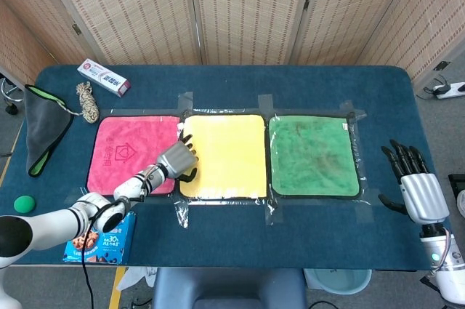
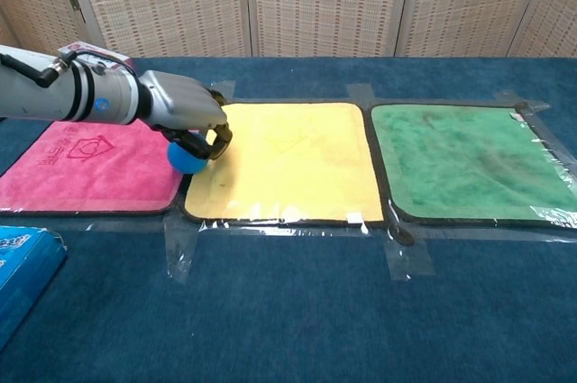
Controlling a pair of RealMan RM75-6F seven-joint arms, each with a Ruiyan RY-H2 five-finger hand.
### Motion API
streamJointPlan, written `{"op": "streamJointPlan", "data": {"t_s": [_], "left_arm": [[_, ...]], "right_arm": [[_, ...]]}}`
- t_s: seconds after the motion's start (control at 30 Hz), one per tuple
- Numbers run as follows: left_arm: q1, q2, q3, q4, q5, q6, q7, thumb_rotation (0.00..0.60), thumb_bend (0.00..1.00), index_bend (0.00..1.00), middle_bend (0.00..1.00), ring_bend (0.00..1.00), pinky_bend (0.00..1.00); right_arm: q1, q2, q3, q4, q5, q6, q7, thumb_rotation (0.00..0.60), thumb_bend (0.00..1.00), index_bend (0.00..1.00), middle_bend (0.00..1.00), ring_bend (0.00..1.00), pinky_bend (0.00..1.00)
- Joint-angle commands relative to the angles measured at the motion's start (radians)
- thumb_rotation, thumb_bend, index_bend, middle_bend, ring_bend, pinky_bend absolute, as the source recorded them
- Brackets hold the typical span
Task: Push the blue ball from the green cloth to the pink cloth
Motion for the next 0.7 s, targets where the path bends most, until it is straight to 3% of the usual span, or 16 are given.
{"op": "streamJointPlan", "data": {"t_s": [0.03,0.37,0.7], "left_arm": [[0.011,0.016,0.006,0.002,-0.006,0.009,-0.002,0.000,0.67,0.40,0.33,0.22,0.00],[0.050,0.071,0.000,-0.031,-0.010,0.057,-0.028,0.000,0.67,0.41,0.33,0.22,0.00],[0.093,0.165,0.005,-0.206,0.167,0.157,-0.077,0.000,0.67,0.41,0.33,0.22,0.00]], "right_arm": [[0.000,0.000,0.001,-0.001,-0.001,0.001,0.000,0.600,0.22,0.00,0.00,0.01,0.00],[-0.003,0.000,0.005,-0.009,-0.007,0.009,0.000,0.600,0.22,0.00,0.00,0.01,0.00],[-0.003,-0.002,0.006,-0.006,-0.009,0.006,0.010,0.600,0.22,0.00,0.00,0.01,0.00]]}}
